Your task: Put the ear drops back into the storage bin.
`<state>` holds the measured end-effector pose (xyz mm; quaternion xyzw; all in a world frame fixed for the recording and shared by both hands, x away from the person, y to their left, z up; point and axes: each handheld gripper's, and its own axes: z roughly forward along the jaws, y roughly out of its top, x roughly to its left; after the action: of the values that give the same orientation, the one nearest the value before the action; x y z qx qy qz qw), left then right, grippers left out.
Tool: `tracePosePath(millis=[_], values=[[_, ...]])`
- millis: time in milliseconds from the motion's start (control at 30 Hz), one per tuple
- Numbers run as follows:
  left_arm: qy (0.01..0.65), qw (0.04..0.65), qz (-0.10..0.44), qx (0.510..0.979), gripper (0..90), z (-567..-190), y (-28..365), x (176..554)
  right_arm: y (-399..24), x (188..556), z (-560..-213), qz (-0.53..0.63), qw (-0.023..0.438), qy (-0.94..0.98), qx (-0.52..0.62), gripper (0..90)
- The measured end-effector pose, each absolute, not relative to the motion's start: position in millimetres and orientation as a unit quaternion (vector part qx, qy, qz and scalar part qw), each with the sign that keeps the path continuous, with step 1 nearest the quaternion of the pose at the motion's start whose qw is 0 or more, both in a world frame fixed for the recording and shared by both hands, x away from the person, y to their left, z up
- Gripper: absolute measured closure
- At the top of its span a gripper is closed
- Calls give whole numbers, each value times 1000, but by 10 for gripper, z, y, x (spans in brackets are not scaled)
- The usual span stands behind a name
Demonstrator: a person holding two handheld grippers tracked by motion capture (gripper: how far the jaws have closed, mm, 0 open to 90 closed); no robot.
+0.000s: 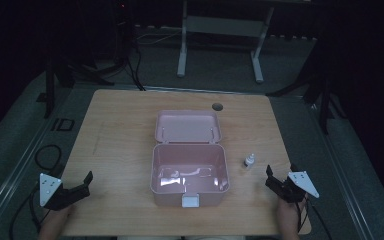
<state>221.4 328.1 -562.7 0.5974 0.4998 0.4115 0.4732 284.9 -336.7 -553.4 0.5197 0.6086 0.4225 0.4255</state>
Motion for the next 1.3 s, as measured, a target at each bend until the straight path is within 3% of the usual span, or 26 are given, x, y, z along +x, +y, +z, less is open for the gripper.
tracePosePath(millis=[467,633,767,800,1000,1300], values=[[498,476,408,599,3,-5627,3285,2210,-3317,2931,-5473,380,399,649,525,139],[498,476,407,599,3,-5626,3284,2210,-3447,2952,-5421,388,339,648,561,144],[499,476,407,599,3,-5626,3283,2210,-3473,2956,-5400,376,328,656,566,145],[499,476,406,599,4,-5626,3283,2211,-3512,2975,-5376,362,297,667,579,144],[499,476,405,600,4,-5625,3285,2212,-3547,3041,-5295,315,226,721,574,144],[499,477,404,601,4,-5625,3286,2212,-3536,3081,-5161,254,178,764,566,136]])
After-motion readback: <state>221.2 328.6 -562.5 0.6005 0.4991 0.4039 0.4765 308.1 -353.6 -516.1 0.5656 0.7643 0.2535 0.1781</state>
